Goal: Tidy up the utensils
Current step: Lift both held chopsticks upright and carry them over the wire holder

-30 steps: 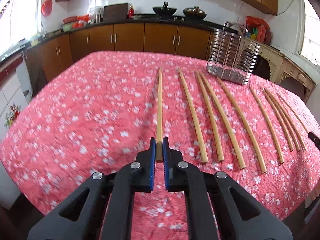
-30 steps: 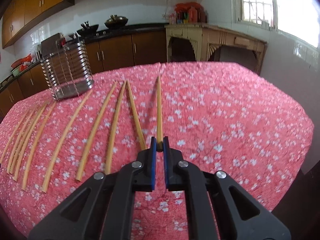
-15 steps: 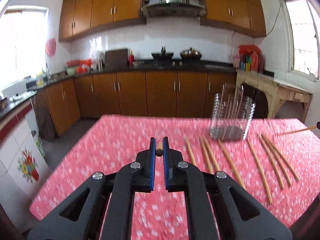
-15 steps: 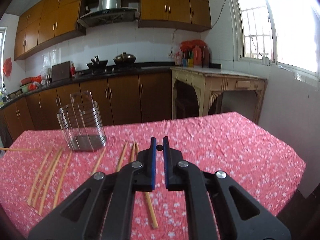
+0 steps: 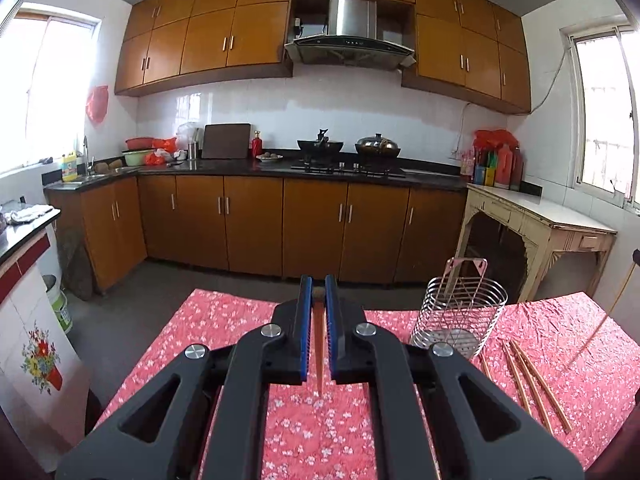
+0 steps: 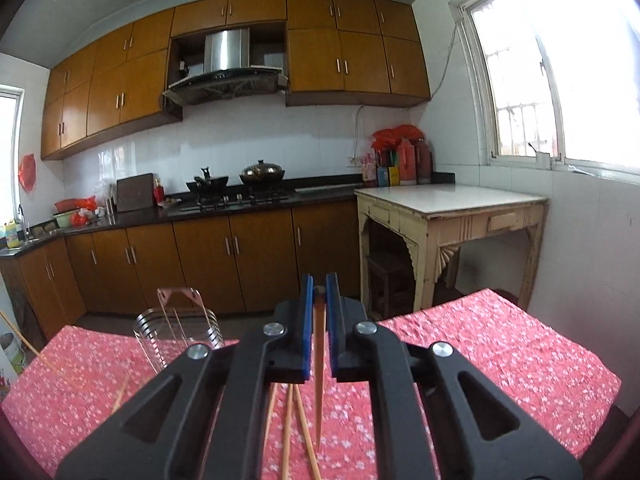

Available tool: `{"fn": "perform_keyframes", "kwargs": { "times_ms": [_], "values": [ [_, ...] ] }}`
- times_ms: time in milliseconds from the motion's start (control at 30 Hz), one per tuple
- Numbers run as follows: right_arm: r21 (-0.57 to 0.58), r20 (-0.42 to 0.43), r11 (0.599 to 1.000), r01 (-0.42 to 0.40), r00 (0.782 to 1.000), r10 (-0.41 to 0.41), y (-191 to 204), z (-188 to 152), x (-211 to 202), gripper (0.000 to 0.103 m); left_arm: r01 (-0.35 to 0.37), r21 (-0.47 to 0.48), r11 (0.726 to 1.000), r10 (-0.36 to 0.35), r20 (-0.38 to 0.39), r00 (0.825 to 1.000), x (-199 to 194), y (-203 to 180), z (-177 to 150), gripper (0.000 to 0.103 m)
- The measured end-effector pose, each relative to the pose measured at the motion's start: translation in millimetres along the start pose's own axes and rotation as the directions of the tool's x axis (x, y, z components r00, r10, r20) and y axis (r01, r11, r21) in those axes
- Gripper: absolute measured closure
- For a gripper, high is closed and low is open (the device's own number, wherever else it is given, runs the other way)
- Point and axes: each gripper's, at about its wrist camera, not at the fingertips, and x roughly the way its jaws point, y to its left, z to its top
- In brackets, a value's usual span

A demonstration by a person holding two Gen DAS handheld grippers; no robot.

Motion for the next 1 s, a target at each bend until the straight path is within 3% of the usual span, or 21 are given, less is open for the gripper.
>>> {"fn": "perform_keyframes", "kwargs": {
  "times_ms": [433, 733, 1000],
  "values": [
    [0.036, 0.019, 0.987, -0.156, 0.988, 0.156, 31, 37, 8, 0.096, 0.07, 0.002, 0.998, -0.07, 0.04, 0.997, -3, -14, 39, 0.096],
    [0.029, 0.151, 0.97, -0.24, 0.961, 0.233, 76, 97, 20, 0.096, 0.145, 0.008, 0.989, -0.144, 0.173, 0.974, -12, -52, 112, 0.096],
    [0.042, 0.208, 0.962, -0.268, 0.945, 0.254, 103, 125, 57, 0.096, 0.201, -0.006, 0.98, -0.196, 0.175, 0.965, 18, -92, 144, 0.096]
  ]
}}
